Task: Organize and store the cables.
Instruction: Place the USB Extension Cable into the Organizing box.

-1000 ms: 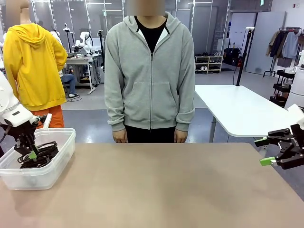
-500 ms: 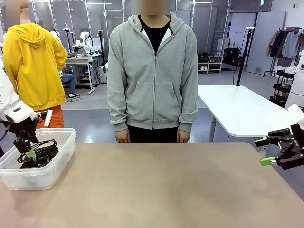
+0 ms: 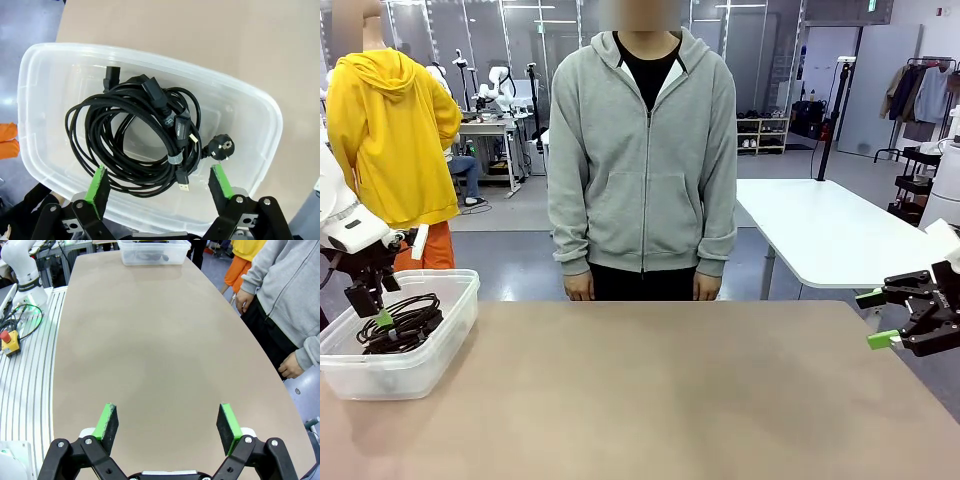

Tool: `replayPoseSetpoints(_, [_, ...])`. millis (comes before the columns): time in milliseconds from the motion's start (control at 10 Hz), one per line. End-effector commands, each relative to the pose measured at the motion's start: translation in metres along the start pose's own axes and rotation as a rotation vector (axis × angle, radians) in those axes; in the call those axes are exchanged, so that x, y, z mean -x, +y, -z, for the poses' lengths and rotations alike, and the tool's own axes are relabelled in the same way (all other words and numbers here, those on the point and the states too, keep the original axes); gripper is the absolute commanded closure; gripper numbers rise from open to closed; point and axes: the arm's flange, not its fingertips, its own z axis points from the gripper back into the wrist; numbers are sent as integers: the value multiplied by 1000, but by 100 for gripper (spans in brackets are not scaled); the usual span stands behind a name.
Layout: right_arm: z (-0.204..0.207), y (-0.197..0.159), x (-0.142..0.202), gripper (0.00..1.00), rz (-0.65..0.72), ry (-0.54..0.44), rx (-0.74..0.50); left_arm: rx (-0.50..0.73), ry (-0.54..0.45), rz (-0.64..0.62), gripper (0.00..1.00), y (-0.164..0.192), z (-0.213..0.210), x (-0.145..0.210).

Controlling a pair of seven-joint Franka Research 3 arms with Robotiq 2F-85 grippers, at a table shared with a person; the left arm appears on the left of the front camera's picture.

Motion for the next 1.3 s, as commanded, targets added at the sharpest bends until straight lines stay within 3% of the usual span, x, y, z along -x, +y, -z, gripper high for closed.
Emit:
replayPoseSetpoints(0, [-2, 2, -4, 0, 28, 1, -6, 6, 3, -2, 0, 0, 4, 2])
replayPoseSetpoints(1200, [-2, 2, -4, 0, 28, 1, -6, 6, 3, -2, 0, 0, 4, 2])
